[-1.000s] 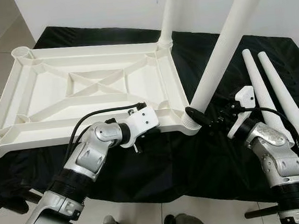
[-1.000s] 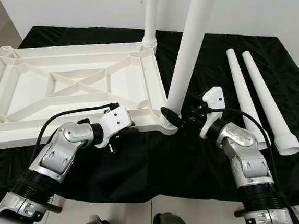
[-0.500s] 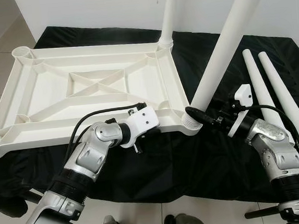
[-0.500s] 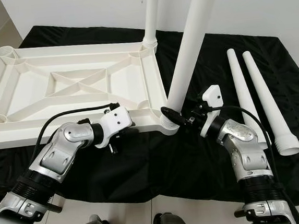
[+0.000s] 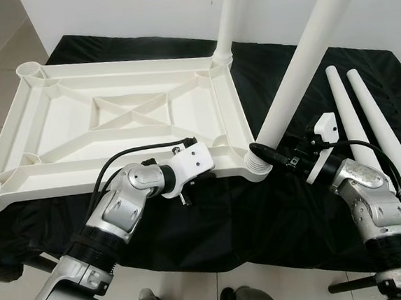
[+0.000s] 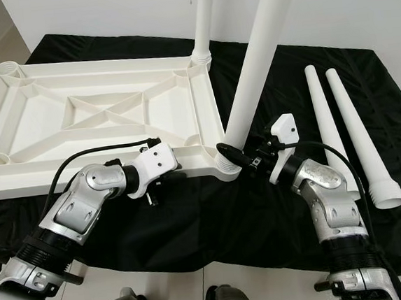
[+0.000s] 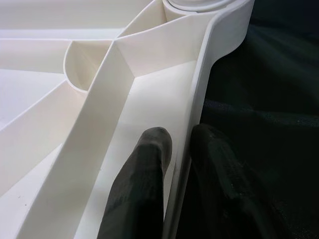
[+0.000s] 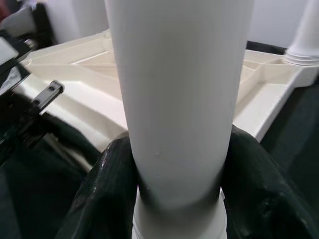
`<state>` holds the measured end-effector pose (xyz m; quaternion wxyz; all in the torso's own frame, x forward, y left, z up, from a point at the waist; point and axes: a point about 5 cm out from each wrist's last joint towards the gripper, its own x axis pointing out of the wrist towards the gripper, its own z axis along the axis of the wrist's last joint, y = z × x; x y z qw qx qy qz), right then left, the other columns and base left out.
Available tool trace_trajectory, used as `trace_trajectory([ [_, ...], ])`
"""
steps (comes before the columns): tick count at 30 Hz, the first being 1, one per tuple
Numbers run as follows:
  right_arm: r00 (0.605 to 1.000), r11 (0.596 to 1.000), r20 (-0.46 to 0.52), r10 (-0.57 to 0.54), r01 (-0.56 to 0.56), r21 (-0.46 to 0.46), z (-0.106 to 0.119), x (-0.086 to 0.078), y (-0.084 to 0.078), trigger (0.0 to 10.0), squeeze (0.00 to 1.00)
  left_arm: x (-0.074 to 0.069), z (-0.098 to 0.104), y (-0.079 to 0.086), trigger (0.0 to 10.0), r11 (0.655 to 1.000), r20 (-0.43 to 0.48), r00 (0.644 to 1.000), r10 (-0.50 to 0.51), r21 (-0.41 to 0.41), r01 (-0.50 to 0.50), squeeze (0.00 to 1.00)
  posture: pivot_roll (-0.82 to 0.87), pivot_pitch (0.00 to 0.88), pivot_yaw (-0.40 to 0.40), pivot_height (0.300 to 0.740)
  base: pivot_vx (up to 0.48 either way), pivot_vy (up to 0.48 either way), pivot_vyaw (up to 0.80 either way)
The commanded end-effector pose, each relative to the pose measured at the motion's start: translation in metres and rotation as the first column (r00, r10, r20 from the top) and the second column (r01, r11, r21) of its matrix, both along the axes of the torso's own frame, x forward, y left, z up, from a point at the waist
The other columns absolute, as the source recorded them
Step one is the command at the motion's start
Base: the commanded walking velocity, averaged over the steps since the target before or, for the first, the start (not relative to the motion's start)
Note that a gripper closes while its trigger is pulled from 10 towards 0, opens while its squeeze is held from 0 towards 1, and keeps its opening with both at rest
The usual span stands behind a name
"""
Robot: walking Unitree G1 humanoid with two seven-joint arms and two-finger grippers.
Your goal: Building children table
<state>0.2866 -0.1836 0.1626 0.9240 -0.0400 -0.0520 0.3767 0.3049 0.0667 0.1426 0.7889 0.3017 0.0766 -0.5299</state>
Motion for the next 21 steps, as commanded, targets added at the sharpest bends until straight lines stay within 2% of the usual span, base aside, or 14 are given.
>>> trace_trajectory([
  [1,0.999,0.999,-0.023,-0.041,0.042,0.030,-0.002,-0.002,0.001,10.0,0.00,-0.001,0.014,-0.005,10.0,0.999,0.059,0.998,-0.020,-0.034,0.022,0.00,-0.02,0.087,-0.040,0.740,0.000,0.000,0.00],
  [5,0.998,0.997,-0.021,-0.058,0.059,0.044,-0.001,-0.003,0.004,10.0,0.00,-0.001,0.014,-0.005,10.0,0.999,0.059,0.998,-0.019,-0.035,0.022,0.00,-0.02,0.087,-0.040,0.740,0.000,0.000,0.00],
  [7,0.992,0.989,-0.014,-0.129,0.130,0.072,0.000,-0.006,0.014,10.0,0.00,-0.001,0.014,-0.005,10.0,0.999,0.060,0.998,-0.019,-0.037,0.021,0.00,-0.02,0.089,-0.042,0.740,0.000,0.000,0.00],
  [10,0.992,0.989,-0.014,-0.129,0.130,0.072,0.000,-0.006,0.014,10.0,0.00,-0.001,0.014,-0.005,10.0,0.999,0.060,0.998,-0.019,-0.037,0.021,0.00,-0.02,0.089,-0.042,0.740,0.000,0.000,0.00],
  [13,0.983,0.978,-0.013,-0.181,0.181,0.100,-0.001,-0.008,0.023,10.0,0.00,-0.001,0.014,-0.006,10.0,0.999,0.060,0.998,-0.018,-0.038,0.021,0.00,-0.02,0.089,-0.042,0.740,0.000,0.000,0.00],
  [15,0.983,0.978,-0.013,-0.181,0.181,0.100,-0.001,-0.008,0.023,10.0,0.00,-0.001,0.014,-0.006,10.0,0.999,0.060,0.998,-0.018,-0.038,0.021,0.00,-0.02,0.089,-0.042,0.740,0.000,0.000,0.00],
  [16,0.975,0.968,-0.024,-0.220,0.221,0.121,-0.002,-0.009,0.029,10.0,0.00,-0.001,0.014,-0.006,10.0,0.999,0.060,0.998,-0.018,-0.039,0.020,0.00,-0.02,0.087,-0.043,0.740,0.000,0.000,0.00],
  [18,0.975,0.968,-0.024,-0.220,0.221,0.121,-0.002,-0.009,0.029,10.0,0.00,-0.001,0.014,-0.006,10.0,0.999,0.060,0.998,-0.018,-0.039,0.020,0.00,-0.02,0.087,-0.043,0.740,0.000,0.000,0.00],
  [21,0.964,0.954,-0.028,-0.265,0.266,0.140,-0.005,-0.011,0.043,10.0,0.00,-0.001,0.015,-0.005,10.0,0.999,0.061,0.998,-0.016,-0.038,0.019,0.00,-0.02,0.090,-0.043,0.740,0.000,0.000,0.00],
])
